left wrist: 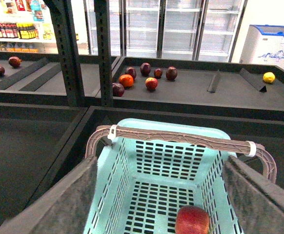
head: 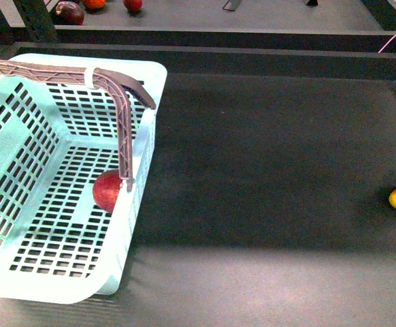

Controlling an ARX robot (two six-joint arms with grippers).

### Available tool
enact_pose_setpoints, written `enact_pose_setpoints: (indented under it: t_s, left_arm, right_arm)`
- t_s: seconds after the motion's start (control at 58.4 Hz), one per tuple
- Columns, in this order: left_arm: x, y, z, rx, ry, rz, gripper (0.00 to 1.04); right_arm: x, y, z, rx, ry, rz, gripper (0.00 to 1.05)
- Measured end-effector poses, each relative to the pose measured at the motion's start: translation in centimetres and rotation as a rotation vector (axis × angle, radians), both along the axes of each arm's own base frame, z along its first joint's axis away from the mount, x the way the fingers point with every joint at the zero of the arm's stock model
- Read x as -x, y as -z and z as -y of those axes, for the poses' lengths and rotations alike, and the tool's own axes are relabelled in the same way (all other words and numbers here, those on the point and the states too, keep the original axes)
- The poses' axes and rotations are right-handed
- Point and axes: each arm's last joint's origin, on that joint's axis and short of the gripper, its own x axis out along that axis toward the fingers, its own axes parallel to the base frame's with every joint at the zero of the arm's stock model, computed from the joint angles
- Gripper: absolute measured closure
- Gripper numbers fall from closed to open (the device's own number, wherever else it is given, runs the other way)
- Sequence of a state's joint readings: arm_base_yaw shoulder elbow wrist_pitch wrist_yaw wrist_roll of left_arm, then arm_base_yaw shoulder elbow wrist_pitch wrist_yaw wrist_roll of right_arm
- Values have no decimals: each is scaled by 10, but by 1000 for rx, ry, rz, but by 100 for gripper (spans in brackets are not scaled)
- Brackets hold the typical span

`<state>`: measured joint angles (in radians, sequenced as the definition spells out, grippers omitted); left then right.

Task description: Pick apple with right arm and hold basket with left

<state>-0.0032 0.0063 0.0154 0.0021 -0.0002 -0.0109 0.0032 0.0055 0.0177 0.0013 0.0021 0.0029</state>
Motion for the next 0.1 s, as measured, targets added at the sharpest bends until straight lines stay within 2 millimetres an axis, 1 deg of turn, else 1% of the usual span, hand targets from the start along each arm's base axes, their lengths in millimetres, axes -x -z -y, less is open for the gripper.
enact_pose_setpoints:
  t_s: [0.068,0.103]
  left_arm:
    - [0,0,0,0,0,0,7]
    - [0,0,0,-2,0,0,6]
  right_arm:
    - [0,0,0,0,0,0,9]
    - [0,0,0,0,0,0,9]
